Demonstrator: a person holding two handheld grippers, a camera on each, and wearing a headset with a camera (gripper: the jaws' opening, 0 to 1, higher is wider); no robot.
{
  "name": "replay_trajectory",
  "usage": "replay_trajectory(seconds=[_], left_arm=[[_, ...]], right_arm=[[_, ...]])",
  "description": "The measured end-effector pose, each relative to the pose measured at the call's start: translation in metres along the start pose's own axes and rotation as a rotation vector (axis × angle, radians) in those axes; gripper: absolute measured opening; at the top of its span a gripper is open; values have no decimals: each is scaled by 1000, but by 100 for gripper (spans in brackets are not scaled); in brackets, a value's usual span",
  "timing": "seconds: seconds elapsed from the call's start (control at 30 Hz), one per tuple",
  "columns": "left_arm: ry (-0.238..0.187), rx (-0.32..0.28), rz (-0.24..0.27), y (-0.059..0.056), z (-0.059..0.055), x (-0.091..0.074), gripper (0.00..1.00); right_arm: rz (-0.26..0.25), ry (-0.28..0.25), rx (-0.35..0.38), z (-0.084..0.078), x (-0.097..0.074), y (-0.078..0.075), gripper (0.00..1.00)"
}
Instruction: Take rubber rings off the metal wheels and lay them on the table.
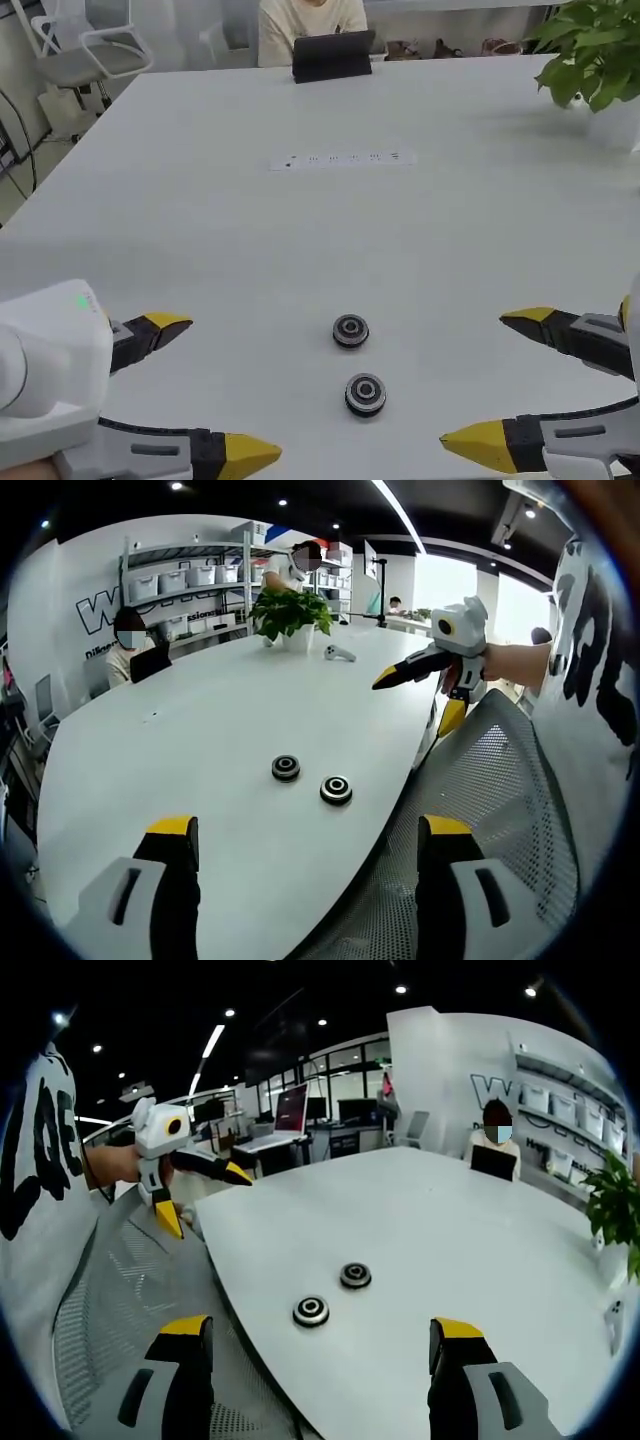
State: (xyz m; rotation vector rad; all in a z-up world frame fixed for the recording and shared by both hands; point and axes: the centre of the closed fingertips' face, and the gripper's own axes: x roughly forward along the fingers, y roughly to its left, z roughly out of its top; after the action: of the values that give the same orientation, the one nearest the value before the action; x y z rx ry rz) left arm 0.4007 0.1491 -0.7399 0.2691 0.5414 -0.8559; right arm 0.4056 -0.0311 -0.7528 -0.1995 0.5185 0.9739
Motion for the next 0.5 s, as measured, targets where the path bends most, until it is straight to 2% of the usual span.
replay_trajectory(seconds=[0.4, 0.5], left_arm=[[-15, -8, 2, 3, 4, 0, 88], [-8, -2, 3, 3, 3, 0, 88]], right_arm=[[-1, -7, -6, 3, 1, -3, 89], [0, -9, -8, 5, 1, -3, 89]])
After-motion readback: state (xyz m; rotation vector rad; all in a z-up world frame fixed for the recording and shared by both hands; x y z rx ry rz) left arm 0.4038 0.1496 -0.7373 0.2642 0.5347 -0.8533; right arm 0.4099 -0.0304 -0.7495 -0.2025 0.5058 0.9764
